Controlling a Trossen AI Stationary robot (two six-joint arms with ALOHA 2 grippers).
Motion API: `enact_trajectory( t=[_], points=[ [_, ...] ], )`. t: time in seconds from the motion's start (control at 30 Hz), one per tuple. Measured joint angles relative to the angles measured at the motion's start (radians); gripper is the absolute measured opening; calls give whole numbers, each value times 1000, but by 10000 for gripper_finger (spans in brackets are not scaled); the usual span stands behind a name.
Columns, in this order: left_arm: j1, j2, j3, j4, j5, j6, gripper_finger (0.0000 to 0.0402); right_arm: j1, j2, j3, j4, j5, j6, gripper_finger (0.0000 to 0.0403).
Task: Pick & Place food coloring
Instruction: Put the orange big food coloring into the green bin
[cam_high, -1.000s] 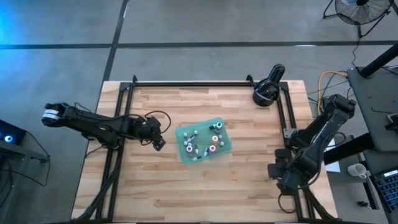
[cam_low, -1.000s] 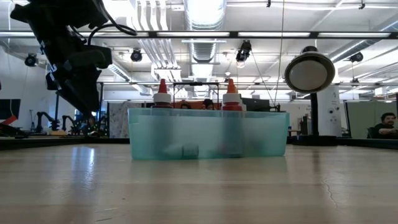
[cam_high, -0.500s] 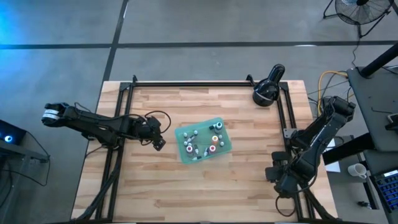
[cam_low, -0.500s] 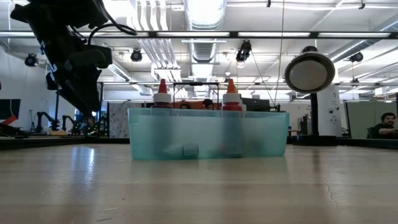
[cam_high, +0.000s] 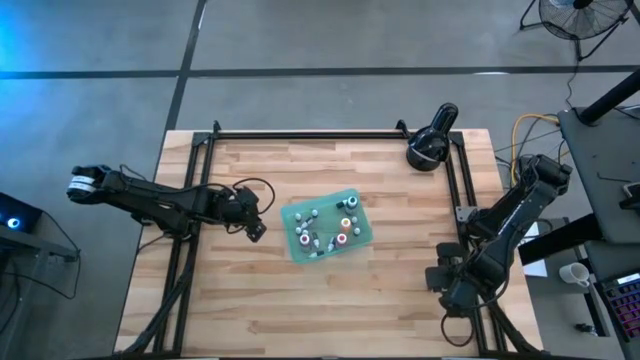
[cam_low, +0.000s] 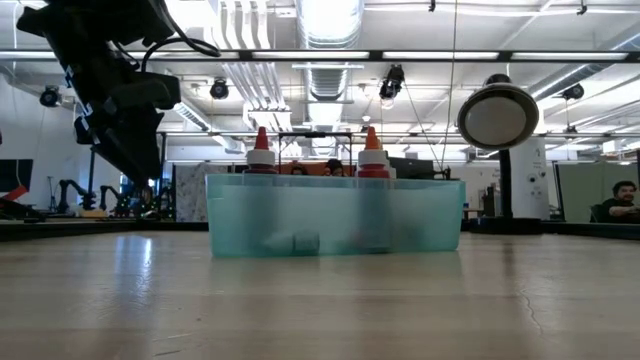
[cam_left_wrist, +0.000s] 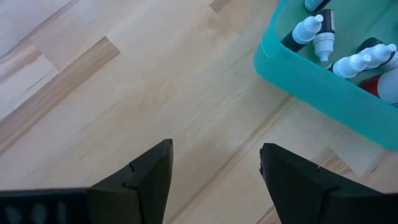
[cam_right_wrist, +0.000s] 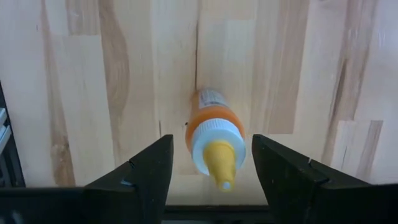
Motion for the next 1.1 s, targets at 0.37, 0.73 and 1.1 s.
enact_trajectory(
  t=[0.37, 0.73, 1.1],
  points=[
    [0, 0, 0, 0, -2, 0, 213, 1, -1, 0, -5, 6, 3, 160],
    [0, 0, 0, 11, -3, 0, 213, -42, 7, 5, -7, 2, 84, 103],
    [0, 0, 0, 39, -5, 1, 213, -512, 6, 341, -348, 93, -40, 102]
  ],
)
